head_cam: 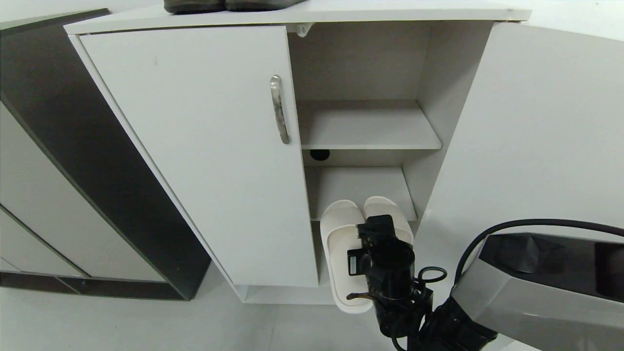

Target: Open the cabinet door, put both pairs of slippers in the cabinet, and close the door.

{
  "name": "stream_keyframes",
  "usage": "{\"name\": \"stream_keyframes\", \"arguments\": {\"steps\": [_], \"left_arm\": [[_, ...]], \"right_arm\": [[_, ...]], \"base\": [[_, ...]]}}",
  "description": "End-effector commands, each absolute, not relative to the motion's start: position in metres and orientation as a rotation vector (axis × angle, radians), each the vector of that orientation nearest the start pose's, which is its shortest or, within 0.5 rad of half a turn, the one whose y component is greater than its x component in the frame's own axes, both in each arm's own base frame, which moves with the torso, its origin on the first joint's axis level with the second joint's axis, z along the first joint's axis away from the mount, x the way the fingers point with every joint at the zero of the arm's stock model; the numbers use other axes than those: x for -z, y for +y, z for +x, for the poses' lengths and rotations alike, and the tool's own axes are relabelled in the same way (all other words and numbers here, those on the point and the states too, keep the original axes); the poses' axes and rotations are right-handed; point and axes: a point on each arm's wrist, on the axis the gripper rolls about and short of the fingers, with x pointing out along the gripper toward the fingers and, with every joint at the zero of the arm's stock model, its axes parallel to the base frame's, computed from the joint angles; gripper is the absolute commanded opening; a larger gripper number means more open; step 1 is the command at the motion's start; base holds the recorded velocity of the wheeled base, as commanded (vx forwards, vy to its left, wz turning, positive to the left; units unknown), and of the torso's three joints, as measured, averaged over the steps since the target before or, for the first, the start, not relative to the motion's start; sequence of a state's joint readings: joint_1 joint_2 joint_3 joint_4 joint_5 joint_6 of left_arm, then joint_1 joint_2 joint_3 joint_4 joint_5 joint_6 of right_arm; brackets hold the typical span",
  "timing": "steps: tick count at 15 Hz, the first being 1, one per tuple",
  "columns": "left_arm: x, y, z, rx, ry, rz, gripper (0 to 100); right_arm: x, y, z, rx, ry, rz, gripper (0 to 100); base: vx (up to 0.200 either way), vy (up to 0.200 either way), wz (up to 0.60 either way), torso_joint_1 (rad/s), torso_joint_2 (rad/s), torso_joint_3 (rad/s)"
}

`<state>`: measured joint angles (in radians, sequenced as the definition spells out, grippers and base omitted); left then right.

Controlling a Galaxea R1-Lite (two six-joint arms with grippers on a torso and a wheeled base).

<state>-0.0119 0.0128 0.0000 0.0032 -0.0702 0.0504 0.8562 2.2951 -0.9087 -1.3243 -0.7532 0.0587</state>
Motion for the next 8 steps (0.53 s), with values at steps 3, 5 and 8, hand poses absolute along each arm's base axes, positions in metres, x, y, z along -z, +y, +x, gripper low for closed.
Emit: {"name": "stream_keyframes", "arguments": {"steps": [3,5,8], "left_arm": [[-0.0752,-0.0015,-0.0226,0.075,0.004,0.05,0],[-0.0752,-0.0015,-0.0226,0.075,0.004,0.05,0],[-0.0752,-0.0015,-0.0226,0.075,0.004,0.049,0]], "right_arm": [[-0.0463,0.2934,0.2868,-0.074,0.041,0.002,0],[-0.0437,0.2931,0.2874,-0.072,0.047,0.003,0],[-0.0377,0.294,0.2882,-0.072,0.058,0.004,0]], "base": [[0.0,0.0,0.0,0.002,0.0,-0.037],[0.0,0.0,0.0,0.0,0.0,0.0],[0.0,0.0,0.0,0.0,0.0,0.0]]}}
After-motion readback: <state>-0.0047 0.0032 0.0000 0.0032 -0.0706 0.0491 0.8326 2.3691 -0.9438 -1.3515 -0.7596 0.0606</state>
